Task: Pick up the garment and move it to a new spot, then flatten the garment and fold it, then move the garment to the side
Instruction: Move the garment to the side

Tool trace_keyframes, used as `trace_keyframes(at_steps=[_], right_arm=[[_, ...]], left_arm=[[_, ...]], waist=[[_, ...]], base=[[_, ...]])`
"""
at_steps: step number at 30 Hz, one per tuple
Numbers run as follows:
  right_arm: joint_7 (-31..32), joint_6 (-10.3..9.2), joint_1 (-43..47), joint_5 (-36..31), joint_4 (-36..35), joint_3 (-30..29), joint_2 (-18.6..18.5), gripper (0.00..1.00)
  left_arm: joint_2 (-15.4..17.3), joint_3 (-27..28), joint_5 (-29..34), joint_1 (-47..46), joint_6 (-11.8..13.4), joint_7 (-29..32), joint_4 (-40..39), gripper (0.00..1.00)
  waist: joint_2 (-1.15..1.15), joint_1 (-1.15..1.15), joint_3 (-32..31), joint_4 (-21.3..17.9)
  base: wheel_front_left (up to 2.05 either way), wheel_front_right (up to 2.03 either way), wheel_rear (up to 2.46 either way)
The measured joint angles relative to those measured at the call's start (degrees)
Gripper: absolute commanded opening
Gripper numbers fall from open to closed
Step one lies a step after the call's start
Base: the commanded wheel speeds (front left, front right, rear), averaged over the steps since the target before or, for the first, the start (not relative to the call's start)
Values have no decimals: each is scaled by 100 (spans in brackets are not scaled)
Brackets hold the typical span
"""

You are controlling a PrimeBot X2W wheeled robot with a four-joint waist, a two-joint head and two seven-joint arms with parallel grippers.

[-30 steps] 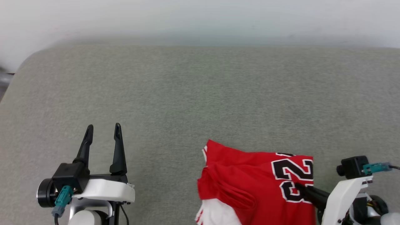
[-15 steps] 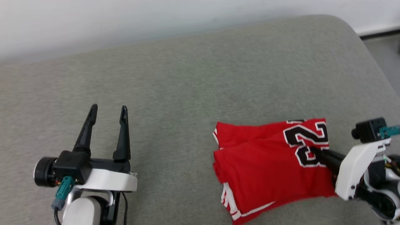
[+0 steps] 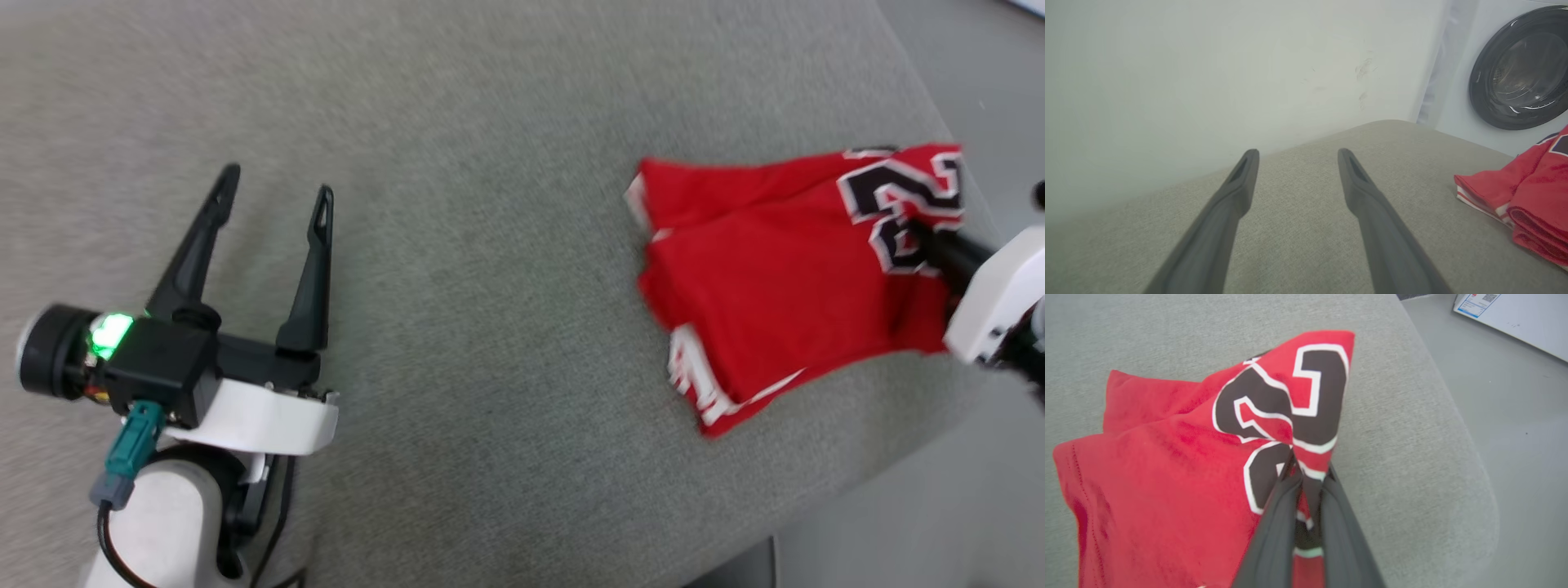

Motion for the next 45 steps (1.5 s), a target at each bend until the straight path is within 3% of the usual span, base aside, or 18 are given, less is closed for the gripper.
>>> trace_keyframes(at_steps=[7, 14, 20, 26, 27, 28, 30, 38, 45], right_arm=[[-415, 0, -819, -352, 1024, -587, -207, 0], [-987, 0, -1556, -697, 1881, -1114, -426, 0], [-1729, 1, -2125, -899, 2529, -1223, -657, 0], [-2204, 1, -2378, -977, 3207, -1015, -528, 0], [-2241, 1, -2413, -962, 3318, -1002, -519, 7], [-2309, 1, -2426, -965, 3417, -978, -515, 30], [-2414, 1, -2479, -951, 3617, -977, -494, 100], [-3535, 1, -2440, -1167, 4139, -1106, -703, 100], [-4065, 1, -1805, -1278, 3968, -1148, -668, 100]], left_arm=[[315, -216, 178, -470, -199, 493, -567, 100], [487, -386, 225, -900, -300, 761, -871, 100], [520, -446, 229, -1127, -309, 856, -1039, 100], [465, -490, 215, -1239, -300, 804, -1063, 100], [460, -495, 214, -1244, -298, 800, -1050, 100], [458, -499, 209, -1244, -291, 784, -1026, 100], [456, -504, 183, -1241, -264, 724, -956, 100], [245, -593, 33, -1043, -97, 302, -432, 100], [-70, -509, -204, -597, 188, -233, 168, 100]], waist=[[0, 1, 790, -238], [0, 1, 1407, -183], [0, 1, 1751, -11], [0, 0, 1908, 155], [0, 0, 1911, 182], [0, 0, 1906, 206], [0, 0, 1863, 251], [0, 0, 1391, 495], [0, 0, 700, 770]], base=[[0, 0, 0], [0, 0, 0], [0, 0, 0], [0, 0, 0], [0, 0, 0], [0, 0, 0], [0, 0, 0], [0, 0, 0], [0, 0, 0]])
